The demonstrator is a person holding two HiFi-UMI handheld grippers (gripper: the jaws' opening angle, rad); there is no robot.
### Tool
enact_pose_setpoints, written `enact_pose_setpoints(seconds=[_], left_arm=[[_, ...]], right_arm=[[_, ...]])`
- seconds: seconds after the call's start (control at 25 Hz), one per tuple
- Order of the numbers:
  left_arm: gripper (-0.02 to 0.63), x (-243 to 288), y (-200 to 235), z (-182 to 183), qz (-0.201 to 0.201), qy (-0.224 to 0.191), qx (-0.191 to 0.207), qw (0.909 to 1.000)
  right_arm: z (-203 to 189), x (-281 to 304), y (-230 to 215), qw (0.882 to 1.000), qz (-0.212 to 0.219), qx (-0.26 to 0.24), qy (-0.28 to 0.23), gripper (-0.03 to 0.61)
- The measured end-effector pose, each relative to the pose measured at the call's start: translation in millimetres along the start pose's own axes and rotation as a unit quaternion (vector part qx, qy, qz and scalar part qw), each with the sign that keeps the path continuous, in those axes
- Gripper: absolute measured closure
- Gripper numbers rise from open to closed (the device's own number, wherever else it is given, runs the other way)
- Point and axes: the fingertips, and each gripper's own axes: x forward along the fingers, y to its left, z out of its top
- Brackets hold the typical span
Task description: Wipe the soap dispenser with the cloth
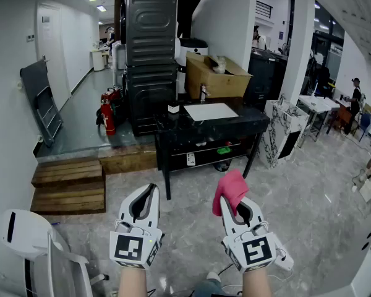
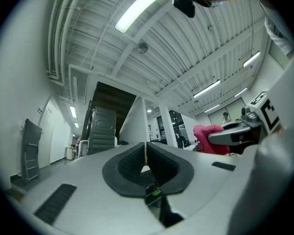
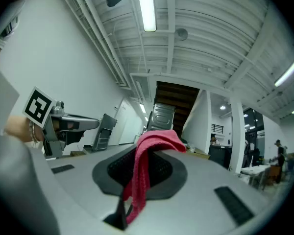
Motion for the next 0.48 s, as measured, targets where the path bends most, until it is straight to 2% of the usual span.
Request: enact_pose_setpoints(seconds=[0.28,0.48], left_arm=[[0.598,22.4,7.9,-14.4,0.004,0.006,0.001,1.0],[0.598,68.0,25.0,-35.7,0.005,0.009,0.004,0.9999]], right_arm=[[-14.1,19.8,-10.6,1.0,0.003,0.012,-0.002,0.531],[-31.3,69.9,-32.4,0.999,0.009,0.028,-0.016,0.531]])
